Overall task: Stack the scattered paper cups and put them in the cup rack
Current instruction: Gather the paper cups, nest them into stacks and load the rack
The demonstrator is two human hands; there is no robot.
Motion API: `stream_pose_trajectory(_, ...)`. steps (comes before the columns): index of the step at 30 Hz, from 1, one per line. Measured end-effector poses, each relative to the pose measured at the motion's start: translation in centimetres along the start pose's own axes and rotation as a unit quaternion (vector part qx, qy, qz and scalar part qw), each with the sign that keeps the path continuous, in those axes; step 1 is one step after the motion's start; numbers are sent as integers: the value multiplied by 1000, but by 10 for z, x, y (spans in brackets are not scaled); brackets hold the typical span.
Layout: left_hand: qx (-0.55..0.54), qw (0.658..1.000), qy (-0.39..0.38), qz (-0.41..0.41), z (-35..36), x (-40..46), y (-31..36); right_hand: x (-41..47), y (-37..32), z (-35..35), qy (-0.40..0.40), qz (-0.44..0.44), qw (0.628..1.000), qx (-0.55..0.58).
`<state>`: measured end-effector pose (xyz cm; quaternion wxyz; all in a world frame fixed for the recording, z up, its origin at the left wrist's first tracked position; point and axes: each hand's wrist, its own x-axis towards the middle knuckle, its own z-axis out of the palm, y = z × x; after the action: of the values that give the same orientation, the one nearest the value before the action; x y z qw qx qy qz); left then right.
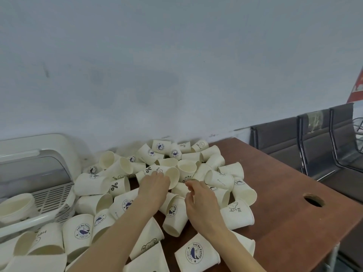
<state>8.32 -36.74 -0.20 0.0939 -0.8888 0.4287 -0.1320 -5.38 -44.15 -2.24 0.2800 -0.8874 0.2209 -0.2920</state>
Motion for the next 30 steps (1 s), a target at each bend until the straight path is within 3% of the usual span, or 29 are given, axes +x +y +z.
stream_pose_trajectory(13, -39, 994, 76, -60, -37, -31, -20, 4, -13, -3, 9, 15, 1000, 1)
stream_pose_trajectory(30, -175, 971, 122, -111, -64, -161, -76, -1, -81, 44, -30, -20, 999, -18)
